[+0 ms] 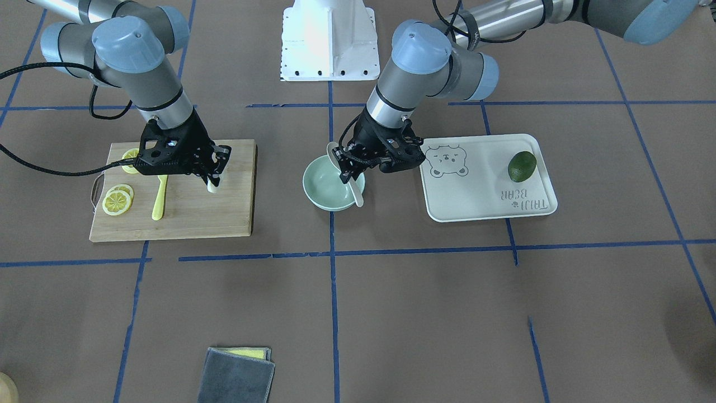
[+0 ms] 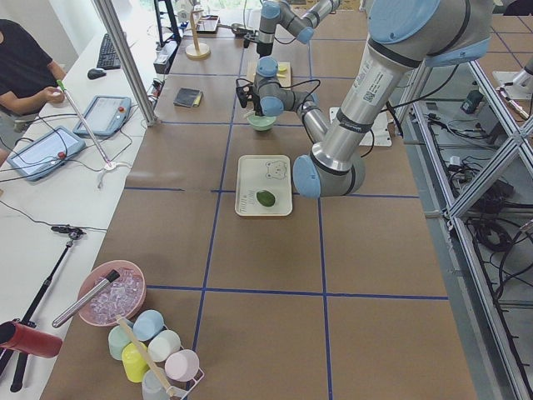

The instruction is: Put spoon and bun in bowl

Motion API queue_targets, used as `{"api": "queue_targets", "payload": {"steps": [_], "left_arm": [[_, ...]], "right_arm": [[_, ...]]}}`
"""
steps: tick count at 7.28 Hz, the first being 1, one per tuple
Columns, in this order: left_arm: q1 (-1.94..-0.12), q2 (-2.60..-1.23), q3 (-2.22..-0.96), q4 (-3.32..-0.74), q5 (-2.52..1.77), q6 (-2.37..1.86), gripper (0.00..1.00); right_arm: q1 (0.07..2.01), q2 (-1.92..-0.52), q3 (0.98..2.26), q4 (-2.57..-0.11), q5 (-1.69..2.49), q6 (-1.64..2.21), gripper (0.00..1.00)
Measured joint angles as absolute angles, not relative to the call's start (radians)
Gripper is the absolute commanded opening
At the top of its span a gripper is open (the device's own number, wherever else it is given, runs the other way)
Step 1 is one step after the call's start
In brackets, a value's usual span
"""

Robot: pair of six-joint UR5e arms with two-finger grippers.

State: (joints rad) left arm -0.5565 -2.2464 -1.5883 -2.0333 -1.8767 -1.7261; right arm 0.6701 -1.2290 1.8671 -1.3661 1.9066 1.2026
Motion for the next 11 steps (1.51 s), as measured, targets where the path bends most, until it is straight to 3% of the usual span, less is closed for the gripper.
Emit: {"api": "queue_targets", "payload": {"steps": [1,6,11], "left_arm": [[-0.557,-2.246,-1.587,-2.043,-1.875,-1.726,1.00],[-0.607,-2.236,-1.599,-2.016,-1.869,-1.658,1.00],[-0.751,-2.117,-1.808,-1.680,-1.906,-1.249,1.00]], "right_arm": [[0.671,-1.228,1.871,-1.366,1.907,1.203,0.00],[0.666,-1.197,1.874,-1.363,1.900,1.205,0.00],[0.574,-1.003,1.787,-1.355,1.834,1.257,0.00]]}}
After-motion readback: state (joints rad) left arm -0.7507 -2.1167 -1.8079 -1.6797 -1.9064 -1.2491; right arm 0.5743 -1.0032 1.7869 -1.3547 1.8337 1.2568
